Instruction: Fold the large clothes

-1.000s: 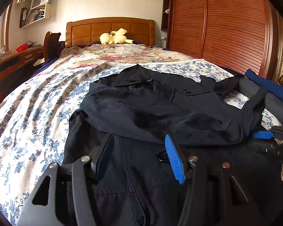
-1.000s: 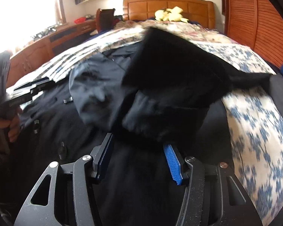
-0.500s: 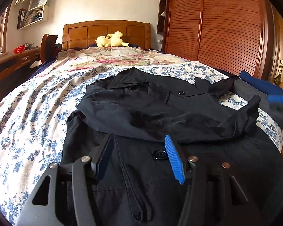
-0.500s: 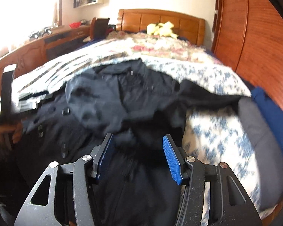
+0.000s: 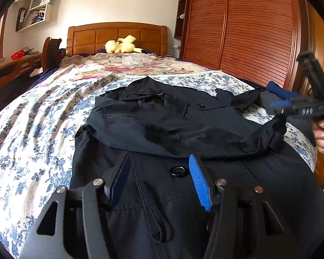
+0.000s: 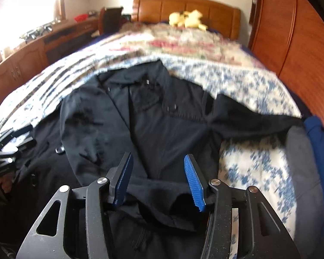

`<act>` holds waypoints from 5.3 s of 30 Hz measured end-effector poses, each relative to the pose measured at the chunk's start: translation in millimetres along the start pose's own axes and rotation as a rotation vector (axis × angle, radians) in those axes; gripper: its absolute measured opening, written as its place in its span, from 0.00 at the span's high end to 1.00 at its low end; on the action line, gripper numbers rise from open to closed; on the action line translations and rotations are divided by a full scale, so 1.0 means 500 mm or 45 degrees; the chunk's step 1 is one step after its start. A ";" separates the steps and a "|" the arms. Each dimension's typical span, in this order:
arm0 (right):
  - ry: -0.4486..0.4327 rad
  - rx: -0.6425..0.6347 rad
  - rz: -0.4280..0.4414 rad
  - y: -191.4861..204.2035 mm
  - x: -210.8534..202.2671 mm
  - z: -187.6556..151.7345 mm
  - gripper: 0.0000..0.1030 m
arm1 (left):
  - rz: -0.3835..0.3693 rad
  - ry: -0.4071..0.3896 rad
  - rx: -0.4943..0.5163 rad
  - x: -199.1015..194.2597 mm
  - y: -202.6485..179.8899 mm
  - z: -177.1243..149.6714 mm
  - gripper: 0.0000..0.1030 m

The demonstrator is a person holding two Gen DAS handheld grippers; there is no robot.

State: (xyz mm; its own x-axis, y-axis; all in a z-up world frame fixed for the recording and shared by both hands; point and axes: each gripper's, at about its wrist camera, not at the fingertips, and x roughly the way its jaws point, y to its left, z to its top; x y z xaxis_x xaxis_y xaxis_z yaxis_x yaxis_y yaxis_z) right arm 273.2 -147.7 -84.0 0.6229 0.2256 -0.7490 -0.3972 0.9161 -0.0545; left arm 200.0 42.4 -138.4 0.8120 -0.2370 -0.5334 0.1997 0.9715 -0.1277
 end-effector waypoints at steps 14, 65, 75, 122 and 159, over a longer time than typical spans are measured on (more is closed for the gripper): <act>0.122 -0.057 0.009 0.051 -0.033 -0.157 0.92 | -0.017 0.000 0.003 -0.014 -0.001 -0.004 0.46; 0.121 0.025 0.019 0.061 -0.010 -0.168 0.53 | -0.075 -0.038 0.063 -0.032 -0.055 -0.004 0.46; -0.079 0.013 -0.061 0.000 -0.077 -0.079 0.44 | -0.057 -0.064 0.058 -0.032 -0.054 0.001 0.46; -0.197 0.224 -0.120 -0.252 0.142 0.161 0.97 | -0.020 0.000 0.027 0.003 -0.022 -0.002 0.46; -0.048 0.235 -0.199 -0.229 0.153 0.035 0.42 | -0.018 0.012 0.054 0.003 -0.030 -0.003 0.46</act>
State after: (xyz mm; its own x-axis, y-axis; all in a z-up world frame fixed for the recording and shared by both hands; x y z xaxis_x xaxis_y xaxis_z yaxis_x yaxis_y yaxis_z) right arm 377.9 -229.4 -123.4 0.6933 0.0854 -0.7156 -0.1662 0.9851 -0.0435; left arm 197.5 27.6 -138.5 0.8037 -0.2507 -0.5396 0.2345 0.9670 -0.1000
